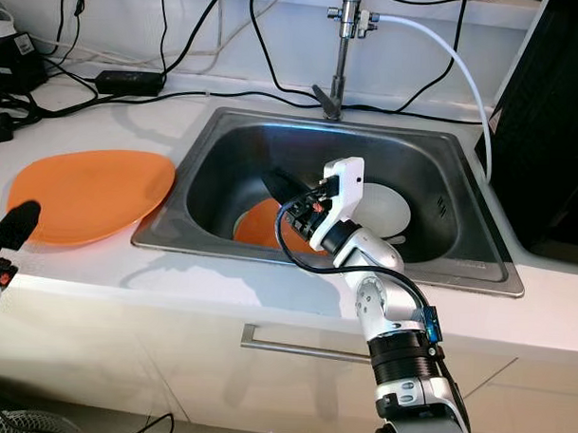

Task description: Kitchen organization

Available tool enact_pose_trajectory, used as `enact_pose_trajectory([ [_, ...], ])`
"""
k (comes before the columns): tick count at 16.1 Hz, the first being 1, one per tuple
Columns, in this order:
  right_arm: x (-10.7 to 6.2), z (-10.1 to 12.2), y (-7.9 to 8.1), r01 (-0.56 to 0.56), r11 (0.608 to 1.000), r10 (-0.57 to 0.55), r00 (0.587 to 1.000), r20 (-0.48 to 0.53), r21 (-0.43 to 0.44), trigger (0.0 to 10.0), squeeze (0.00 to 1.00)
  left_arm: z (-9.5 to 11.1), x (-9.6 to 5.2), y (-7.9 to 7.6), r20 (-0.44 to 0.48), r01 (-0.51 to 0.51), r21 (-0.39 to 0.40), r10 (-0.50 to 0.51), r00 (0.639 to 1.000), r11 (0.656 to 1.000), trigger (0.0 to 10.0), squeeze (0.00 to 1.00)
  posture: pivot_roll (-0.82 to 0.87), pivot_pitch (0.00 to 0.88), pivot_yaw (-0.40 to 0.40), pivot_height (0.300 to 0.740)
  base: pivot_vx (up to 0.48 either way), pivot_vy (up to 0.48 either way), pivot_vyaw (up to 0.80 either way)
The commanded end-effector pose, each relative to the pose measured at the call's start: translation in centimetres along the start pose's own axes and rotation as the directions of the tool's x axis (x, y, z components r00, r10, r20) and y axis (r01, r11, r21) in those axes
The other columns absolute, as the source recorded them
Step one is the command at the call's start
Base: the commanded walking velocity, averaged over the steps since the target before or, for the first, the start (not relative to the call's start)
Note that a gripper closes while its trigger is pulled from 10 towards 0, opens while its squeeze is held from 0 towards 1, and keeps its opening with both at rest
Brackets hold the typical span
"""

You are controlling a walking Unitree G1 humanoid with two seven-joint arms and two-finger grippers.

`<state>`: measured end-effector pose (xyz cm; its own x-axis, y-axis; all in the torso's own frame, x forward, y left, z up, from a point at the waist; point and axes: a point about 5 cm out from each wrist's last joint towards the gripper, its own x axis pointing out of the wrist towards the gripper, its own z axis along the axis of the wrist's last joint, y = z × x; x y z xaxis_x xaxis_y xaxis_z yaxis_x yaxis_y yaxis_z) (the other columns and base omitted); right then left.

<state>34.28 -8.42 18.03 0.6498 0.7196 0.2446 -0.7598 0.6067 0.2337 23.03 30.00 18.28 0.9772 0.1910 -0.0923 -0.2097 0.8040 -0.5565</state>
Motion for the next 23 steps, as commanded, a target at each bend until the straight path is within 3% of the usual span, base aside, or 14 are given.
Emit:
enact_pose_trajectory([
  [1,0.1,0.4,0.1,-0.012,1.0,0.012,1.0,0.005,-0.014,10.0,0.0,-0.1,0.0,-0.3,-0.016,0.008,-0.001,-0.008,1.0,1.0,10.0,0.0,0.18,0.028,0.012,0.74,0.0,0.0,0.0],
  [7,0.0,0.4,0.1,-0.009,1.0,0.01,1.0,0.003,-0.013,10.0,0.0,-1.9,0.1,-1.0,-0.099,0.012,-0.094,-0.021,0.995,0.996,10.0,0.0,0.17,0.033,0.011,0.74,0.0,0.0,0.0],
  [14,0.1,0.4,0.1,-0.011,1.0,0.011,1.0,0.002,-0.011,10.0,0.0,-2.2,0.9,-1.7,-0.121,-0.002,-0.136,-0.015,0.993,0.991,10.0,0.0,0.18,0.042,0.006,0.74,0.0,0.0,0.0],
  [15,0.2,0.4,0.1,-0.012,1.0,0.012,1.0,0.003,-0.012,10.0,0.0,-2.1,1.2,-1.9,-0.117,-0.012,-0.181,-0.01,0.993,0.983,10.0,0.0,0.17,0.044,0.009,0.74,0.0,0.0,0.0],
  [23,0.2,0.5,0.1,-0.015,1.0,0.015,1.0,0.0,-0.016,10.0,0.0,-1.9,2.4,-2.9,-0.116,-0.019,-0.215,-0.006,0.993,0.976,10.0,0.0,0.17,0.047,0.003,0.74,0.0,0.0,0.0],
])
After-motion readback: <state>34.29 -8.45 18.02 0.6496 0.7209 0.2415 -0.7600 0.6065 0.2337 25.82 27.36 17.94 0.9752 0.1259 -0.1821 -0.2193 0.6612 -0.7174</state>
